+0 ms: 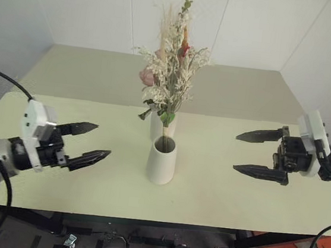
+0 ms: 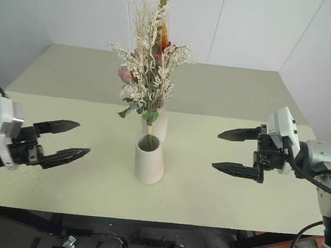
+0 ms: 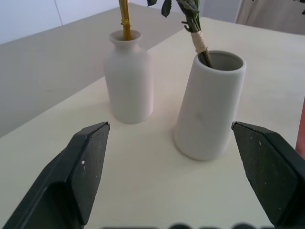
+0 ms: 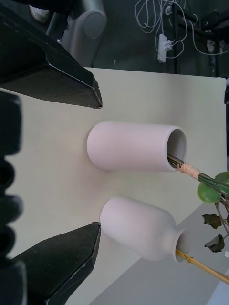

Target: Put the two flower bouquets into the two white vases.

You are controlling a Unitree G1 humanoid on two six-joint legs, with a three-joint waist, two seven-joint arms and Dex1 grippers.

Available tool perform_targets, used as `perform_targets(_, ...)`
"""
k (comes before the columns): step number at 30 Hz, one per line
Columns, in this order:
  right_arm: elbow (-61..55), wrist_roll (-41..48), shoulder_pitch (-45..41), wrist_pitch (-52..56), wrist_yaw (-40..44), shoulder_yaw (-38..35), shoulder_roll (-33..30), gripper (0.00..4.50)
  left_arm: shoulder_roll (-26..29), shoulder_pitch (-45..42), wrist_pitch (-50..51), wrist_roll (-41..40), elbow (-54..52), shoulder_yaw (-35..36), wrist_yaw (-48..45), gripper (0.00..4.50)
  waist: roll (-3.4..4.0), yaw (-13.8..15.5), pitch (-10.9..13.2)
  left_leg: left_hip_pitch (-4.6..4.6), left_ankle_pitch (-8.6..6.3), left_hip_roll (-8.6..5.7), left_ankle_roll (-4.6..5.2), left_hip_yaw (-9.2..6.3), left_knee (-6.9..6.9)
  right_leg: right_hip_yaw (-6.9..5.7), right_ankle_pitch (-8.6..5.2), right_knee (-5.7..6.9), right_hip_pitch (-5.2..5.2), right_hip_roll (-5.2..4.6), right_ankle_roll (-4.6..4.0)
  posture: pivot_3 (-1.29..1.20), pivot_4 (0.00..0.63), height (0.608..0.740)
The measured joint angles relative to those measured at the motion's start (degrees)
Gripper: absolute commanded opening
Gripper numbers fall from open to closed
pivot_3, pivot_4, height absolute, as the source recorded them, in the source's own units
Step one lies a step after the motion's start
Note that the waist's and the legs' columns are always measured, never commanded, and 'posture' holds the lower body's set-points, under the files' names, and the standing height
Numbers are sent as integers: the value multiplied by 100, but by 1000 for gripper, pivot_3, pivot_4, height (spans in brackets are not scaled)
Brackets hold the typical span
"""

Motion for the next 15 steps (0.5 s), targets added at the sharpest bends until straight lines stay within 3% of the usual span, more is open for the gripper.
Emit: perform_targets(15, -46, 44, 394, 4, -38, -372, -140, 4500, 250, -43, -245, 156, 399, 112, -719, 4472, 1, -18, 0, 2, 0, 5, 0, 10, -5, 7, -4, 0, -4, 0, 9, 0, 150, 740)
